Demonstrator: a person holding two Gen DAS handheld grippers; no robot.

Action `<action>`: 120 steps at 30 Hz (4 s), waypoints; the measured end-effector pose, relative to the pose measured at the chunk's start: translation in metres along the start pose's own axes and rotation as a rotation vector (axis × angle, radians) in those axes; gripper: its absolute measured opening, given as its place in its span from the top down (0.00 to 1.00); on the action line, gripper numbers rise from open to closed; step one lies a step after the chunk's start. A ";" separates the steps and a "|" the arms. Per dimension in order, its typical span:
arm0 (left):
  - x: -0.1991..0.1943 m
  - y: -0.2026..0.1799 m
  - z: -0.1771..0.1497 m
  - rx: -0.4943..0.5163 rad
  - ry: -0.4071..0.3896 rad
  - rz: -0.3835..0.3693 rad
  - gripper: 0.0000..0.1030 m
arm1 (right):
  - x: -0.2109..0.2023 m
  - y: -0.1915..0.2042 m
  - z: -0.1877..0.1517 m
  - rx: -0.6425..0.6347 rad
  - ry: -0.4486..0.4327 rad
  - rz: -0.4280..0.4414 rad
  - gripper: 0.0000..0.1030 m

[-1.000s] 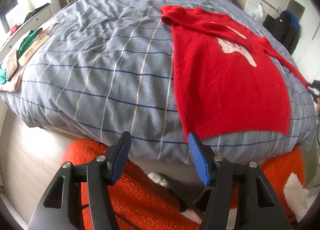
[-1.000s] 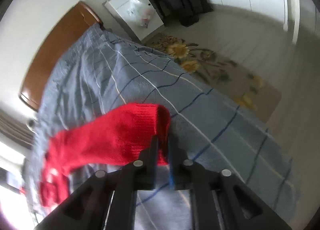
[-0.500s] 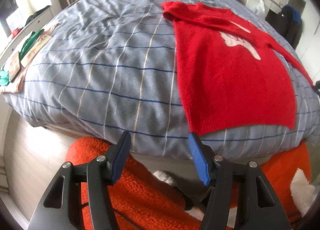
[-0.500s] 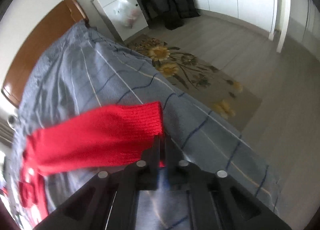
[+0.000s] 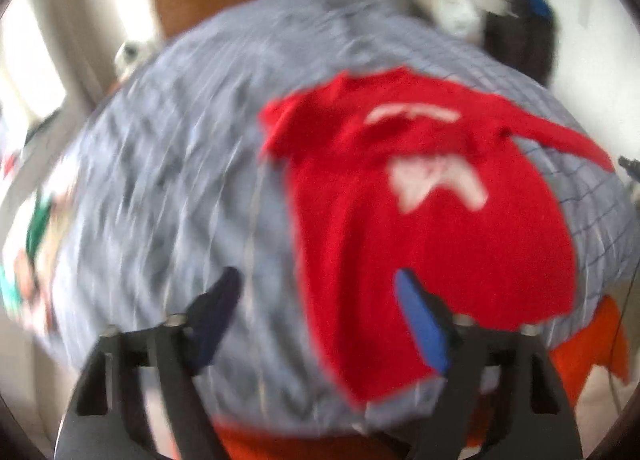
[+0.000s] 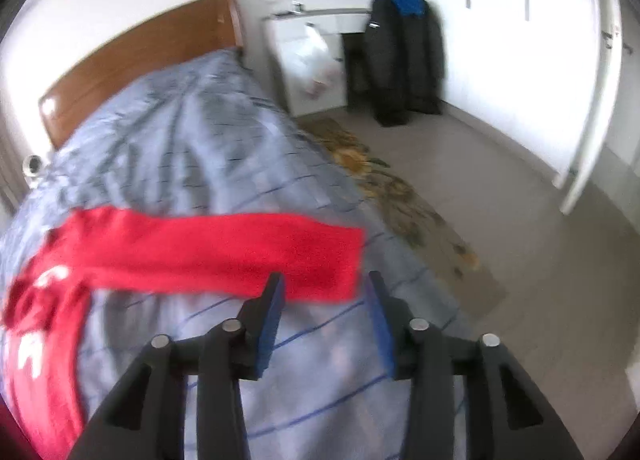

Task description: Fold small clothes

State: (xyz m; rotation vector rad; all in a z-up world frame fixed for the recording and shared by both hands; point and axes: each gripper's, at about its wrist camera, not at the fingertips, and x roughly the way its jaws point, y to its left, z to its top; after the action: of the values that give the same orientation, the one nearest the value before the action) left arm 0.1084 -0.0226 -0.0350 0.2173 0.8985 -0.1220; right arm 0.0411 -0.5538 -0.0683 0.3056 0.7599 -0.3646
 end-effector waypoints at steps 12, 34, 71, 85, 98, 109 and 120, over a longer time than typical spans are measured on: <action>0.166 -0.139 0.087 0.498 0.093 0.108 0.12 | -0.054 0.046 -0.145 0.037 0.038 0.174 0.50; 0.104 0.226 0.023 -0.614 0.143 0.494 0.97 | -0.052 0.071 -0.169 -0.030 0.072 0.180 0.50; 0.054 0.237 -0.112 -0.759 0.115 0.335 0.27 | -0.048 0.088 -0.166 -0.092 0.130 0.136 0.49; 0.063 0.050 -0.135 -0.304 0.133 -0.178 0.18 | -0.017 0.183 -0.191 -0.216 0.415 0.535 0.43; 0.054 0.027 -0.143 -0.245 0.123 -0.227 1.00 | -0.044 0.175 -0.189 -0.240 0.388 0.500 0.96; 0.060 0.019 -0.146 -0.236 0.134 -0.172 0.63 | -0.019 0.175 -0.202 -0.246 0.404 0.440 0.78; 0.033 0.087 -0.086 -0.356 -0.111 -0.037 0.13 | -0.056 0.121 -0.179 -0.071 0.168 0.314 0.42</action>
State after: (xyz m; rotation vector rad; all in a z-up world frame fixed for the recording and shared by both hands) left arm 0.0802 0.0825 -0.1010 -0.1369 0.7991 -0.0072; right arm -0.0541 -0.3630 -0.1350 0.3856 0.8724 -0.0151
